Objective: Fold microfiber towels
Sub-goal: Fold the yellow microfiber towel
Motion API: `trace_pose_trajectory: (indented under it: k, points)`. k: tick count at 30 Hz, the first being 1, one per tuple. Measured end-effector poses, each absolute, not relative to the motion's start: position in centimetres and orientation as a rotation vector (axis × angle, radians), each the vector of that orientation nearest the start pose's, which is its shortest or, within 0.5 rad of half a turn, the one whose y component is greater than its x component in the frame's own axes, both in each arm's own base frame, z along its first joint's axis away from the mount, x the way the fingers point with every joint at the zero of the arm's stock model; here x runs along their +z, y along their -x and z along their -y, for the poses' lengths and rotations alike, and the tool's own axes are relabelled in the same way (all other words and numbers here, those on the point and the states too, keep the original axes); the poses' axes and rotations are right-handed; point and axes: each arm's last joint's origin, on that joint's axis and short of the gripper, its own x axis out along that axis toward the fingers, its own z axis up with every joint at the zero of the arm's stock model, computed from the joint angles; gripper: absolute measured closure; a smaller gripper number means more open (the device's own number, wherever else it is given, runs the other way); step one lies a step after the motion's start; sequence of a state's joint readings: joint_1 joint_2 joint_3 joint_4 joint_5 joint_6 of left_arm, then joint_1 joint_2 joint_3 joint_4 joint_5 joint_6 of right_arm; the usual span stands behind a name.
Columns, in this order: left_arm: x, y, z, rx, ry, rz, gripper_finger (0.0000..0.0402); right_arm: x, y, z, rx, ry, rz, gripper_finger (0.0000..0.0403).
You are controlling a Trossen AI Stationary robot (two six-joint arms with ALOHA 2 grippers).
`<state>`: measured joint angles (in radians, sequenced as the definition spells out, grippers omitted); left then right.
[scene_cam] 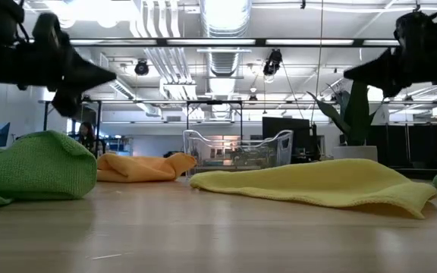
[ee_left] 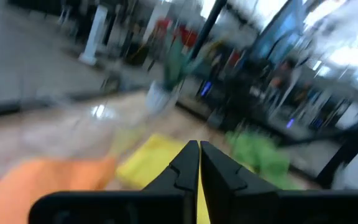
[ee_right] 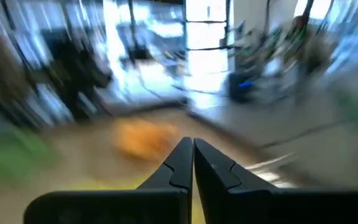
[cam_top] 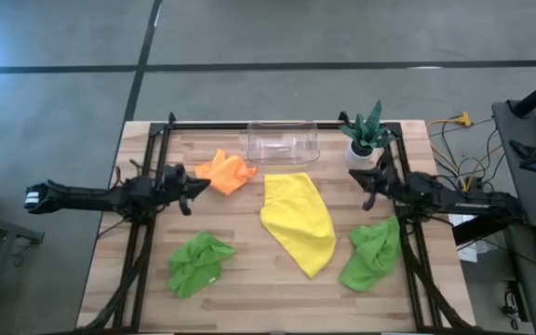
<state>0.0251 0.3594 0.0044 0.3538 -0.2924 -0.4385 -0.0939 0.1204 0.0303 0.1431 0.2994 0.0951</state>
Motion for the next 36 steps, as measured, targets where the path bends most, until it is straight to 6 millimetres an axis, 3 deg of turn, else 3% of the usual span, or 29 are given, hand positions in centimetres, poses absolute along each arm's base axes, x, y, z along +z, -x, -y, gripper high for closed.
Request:
trace_pose_trajectory:
  k: [4, 8, 11, 14, 18, 23, 27, 31, 36]
  points:
    - [18.5, -11.7, -1.1, 0.27, 0.458, 0.255, 0.0402, 18.8, -10.0, 1.8, -0.328, -0.571, 0.261, 0.0394]
    - [20.4, -11.1, -1.1, 0.224, 0.479, 0.456, 0.0402, 20.2, -9.7, 1.8, -0.268, -0.738, 0.436, 0.0394]
    - [22.0, -10.3, -1.1, 0.207, 0.407, 0.628, 0.0402, 21.9, -9.0, 1.7, -0.221, -0.668, 0.611, 0.0394]
    - [23.5, -9.2, -1.0, 0.209, 0.3, 0.804, 0.0402, 23.6, -8.1, 1.4, -0.15, -0.432, 0.767, 0.0394]
    - [26.1, -9.0, -0.6, 0.081, 0.18, 0.876, 0.0402, 26.1, -7.3, 1.0, -0.094, -0.225, 0.873, 0.0394]
    - [29.7, -11.0, 0.2, -0.157, -0.017, 0.759, 0.0402, 29.1, -9.3, 1.0, -0.099, -0.054, 0.662, 0.0394]
    - [31.7, -14.3, 0.3, -0.163, -0.124, 0.608, 0.0402, 31.2, -12.7, 0.8, 0.044, 0.111, 0.485, 0.0394]
    - [31.8, -18.2, 0.4, -0.147, -0.252, 0.478, 0.0402, 31.8, -16.6, 0.7, 0.196, 0.224, 0.257, 0.0394]
    - [29.2, -22.1, 1.3, -0.149, -0.378, 0.317, 0.0402, 29.7, -20.0, 0.9, 0.29, 0.327, -0.208, 0.0394]
